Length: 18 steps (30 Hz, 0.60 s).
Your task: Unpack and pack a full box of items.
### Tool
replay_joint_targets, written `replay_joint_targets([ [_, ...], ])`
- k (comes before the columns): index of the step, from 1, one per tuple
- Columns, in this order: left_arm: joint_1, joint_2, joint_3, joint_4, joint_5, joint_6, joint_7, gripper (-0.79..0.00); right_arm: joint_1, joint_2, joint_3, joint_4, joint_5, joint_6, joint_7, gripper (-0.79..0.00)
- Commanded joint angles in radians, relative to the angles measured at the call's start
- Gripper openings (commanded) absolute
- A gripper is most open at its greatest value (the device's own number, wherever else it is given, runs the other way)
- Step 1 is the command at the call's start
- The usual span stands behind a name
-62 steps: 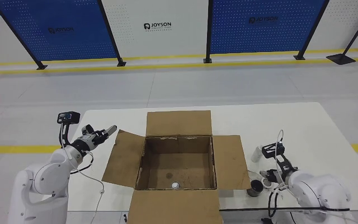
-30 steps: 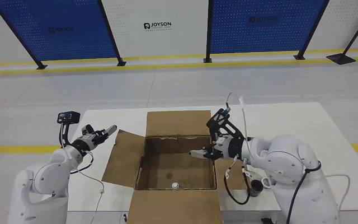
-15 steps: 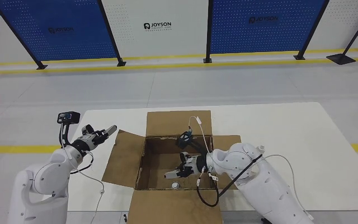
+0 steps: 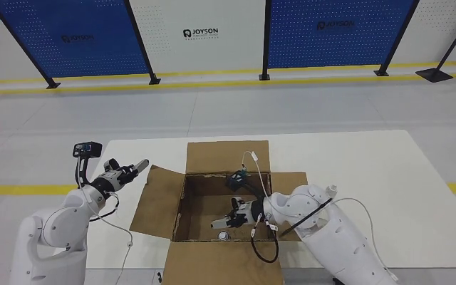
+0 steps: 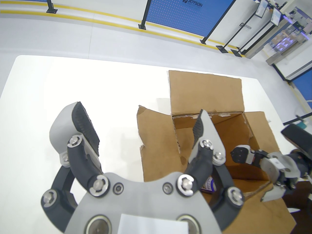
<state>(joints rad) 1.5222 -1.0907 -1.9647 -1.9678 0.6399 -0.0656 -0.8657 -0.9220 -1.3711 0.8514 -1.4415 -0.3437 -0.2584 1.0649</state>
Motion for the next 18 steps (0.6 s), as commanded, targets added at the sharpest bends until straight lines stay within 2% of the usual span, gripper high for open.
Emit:
replay_joint_targets([
  [1, 0.000, 0.000, 0.000, 0.000, 0.000, 0.000, 0.000, 0.000, 0.010, -0.003, -0.004, 0.034, 0.042, -0.003, 0.010, 0.000],
  [9, 0.000, 0.000, 0.000, 0.000, 0.000, 0.000, 0.000, 0.000, 0.108, -0.031, -0.083, 0.182, 0.149, -0.002, 0.121, 0.000],
  [18, 0.000, 0.000, 0.000, 0.000, 0.000, 0.000, 0.000, 0.000, 0.214, -0.066, -0.183, 0.268, 0.120, 0.043, 0.189, 0.000],
])
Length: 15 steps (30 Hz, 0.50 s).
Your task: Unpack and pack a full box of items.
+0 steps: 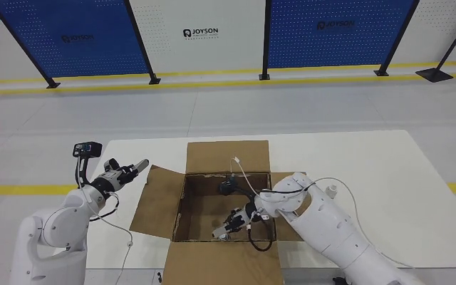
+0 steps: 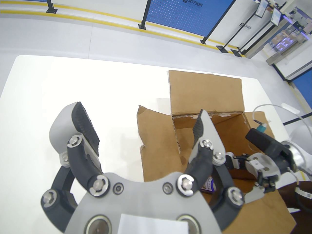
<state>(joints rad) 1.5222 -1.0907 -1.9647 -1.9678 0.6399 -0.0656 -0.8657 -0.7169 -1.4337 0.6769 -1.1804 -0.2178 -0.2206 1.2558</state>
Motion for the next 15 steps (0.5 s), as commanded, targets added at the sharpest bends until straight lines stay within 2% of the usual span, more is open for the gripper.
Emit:
replay_joint_targets([
  [1, 0.000, 0.000, 0.000, 0.000, 0.000, 0.000, 0.000, 0.000, 0.017, -0.007, -0.018, 0.015, -0.012, 0.010, -0.002, 0.000],
  [15, 0.000, 0.000, 0.000, 0.000, 0.000, 0.000, 0.000, 0.000, 0.080, -0.055, -0.124, 0.104, -0.077, 0.036, -0.012, 0.000],
])
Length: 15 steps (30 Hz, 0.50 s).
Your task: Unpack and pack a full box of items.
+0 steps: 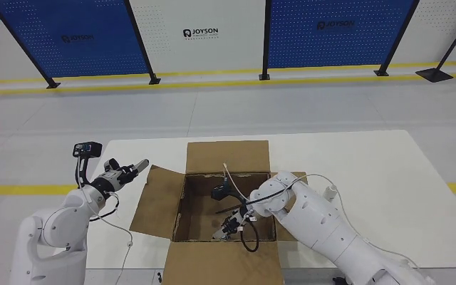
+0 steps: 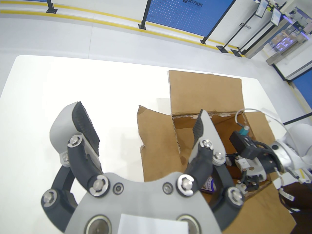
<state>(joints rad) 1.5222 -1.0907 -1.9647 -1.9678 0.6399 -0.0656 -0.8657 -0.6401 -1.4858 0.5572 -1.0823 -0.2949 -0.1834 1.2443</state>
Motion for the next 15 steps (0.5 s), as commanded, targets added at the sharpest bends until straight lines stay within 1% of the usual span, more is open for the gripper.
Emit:
replay_joint_targets([
  [1, 0.000, 0.000, 0.000, 0.000, 0.000, 0.000, 0.000, 0.000, 0.006, -0.006, -0.007, 0.012, 0.001, -0.002, -0.002, 0.000],
  [15, 0.000, 0.000, 0.000, 0.000, 0.000, 0.000, 0.000, 0.000, 0.043, -0.040, -0.052, 0.089, -0.002, -0.018, 0.013, 0.000],
])
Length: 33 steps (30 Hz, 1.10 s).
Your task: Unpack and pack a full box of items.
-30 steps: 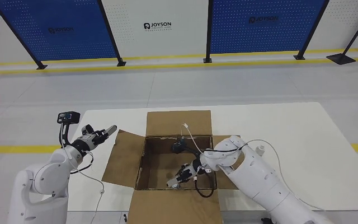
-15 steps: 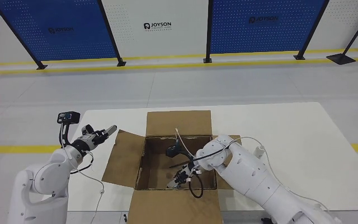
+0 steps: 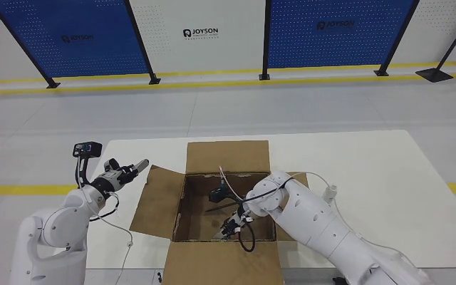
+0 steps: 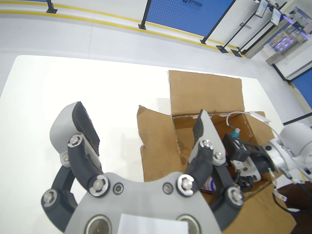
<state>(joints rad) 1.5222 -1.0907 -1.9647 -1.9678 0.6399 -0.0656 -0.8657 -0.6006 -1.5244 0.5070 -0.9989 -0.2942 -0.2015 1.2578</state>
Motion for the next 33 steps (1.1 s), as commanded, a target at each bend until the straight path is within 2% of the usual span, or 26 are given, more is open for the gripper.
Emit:
replay_joint_targets([
  [1, 0.000, 0.000, 0.000, 0.000, 0.000, 0.000, 0.000, 0.000, 0.007, -0.003, -0.002, 0.012, -0.005, 0.003, -0.004, 0.000],
  [13, 0.000, 0.000, 0.000, 0.000, 0.000, 0.000, 0.000, 0.000, 0.042, 0.005, 0.032, 0.050, -0.077, 0.070, -0.038, 0.000],
  [20, 0.000, 0.000, 0.000, 0.000, 0.000, 0.000, 0.000, 0.000, 0.031, 0.031, 0.079, -0.025, -0.156, 0.113, -0.107, 0.000],
  [23, 0.000, 0.000, 0.000, 0.000, 0.000, 0.000, 0.000, 0.000, 0.009, 0.039, 0.089, -0.071, -0.162, 0.096, -0.111, 0.000],
  [33, 0.000, 0.000, 0.000, 0.000, 0.000, 0.000, 0.000, 0.000, -0.018, 0.052, 0.094, -0.165, -0.127, 0.000, 0.014, 0.000],
])
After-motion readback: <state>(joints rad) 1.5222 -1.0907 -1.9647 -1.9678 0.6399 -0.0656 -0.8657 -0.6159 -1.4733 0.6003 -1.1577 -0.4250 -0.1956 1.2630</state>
